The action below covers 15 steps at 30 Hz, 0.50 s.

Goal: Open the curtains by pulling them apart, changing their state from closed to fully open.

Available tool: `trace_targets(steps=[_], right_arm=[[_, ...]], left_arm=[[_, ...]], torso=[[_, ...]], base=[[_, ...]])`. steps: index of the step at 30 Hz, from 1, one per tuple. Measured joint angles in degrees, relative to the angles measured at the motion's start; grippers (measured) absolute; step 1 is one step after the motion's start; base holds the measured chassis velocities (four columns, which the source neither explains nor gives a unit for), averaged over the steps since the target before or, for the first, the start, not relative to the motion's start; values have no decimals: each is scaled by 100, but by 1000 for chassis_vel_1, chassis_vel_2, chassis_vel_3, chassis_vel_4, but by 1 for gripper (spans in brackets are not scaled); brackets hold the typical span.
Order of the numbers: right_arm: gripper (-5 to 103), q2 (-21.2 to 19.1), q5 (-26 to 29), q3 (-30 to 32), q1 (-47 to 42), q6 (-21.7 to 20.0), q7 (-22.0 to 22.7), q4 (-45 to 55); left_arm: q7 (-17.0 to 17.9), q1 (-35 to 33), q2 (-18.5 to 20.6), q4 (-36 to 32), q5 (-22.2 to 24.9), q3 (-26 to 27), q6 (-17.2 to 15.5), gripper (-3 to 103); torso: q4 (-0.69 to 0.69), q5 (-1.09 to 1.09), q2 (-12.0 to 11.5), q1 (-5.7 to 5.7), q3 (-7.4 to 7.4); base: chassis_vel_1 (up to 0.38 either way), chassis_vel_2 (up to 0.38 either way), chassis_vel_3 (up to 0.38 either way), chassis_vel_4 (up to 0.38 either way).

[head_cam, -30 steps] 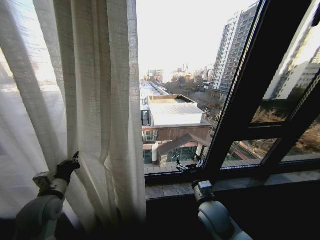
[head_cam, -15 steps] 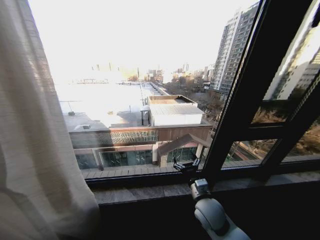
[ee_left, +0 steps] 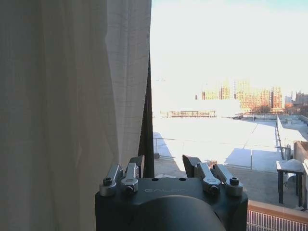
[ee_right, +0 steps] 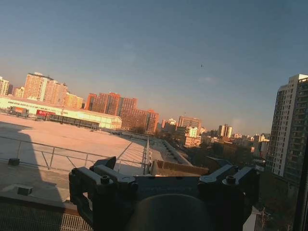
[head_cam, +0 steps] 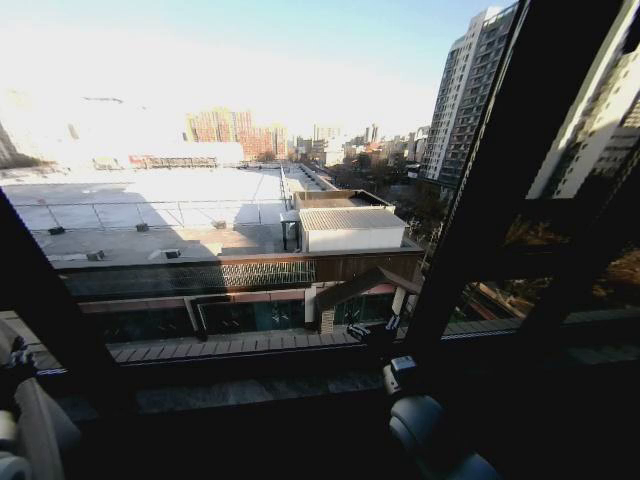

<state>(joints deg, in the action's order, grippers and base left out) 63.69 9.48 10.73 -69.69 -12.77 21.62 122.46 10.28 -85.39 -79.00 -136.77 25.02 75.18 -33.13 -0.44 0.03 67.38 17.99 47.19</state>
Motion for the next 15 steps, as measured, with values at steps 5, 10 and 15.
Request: trace_targets(steps=[5,10,15], right_arm=[[100,16,116,0,41,-3,4,8],[100,55,395,114,39,-93,87,93],[100,-1,825,189,187,-497,179,161]], left_arm=[[-639,-303,-53,-175,110,138,1,59],[-2192,-448,16,12,769,152,907,81],[-2493,-506,-64,84,855,-34,1112,99]], torso=[[1,-1,0,-1,0],[-2,-1,0,0,0],[1,-2,0,0,0]], base=[[0,0,0,0],[0,0,0,0],[0,0,0,0]])
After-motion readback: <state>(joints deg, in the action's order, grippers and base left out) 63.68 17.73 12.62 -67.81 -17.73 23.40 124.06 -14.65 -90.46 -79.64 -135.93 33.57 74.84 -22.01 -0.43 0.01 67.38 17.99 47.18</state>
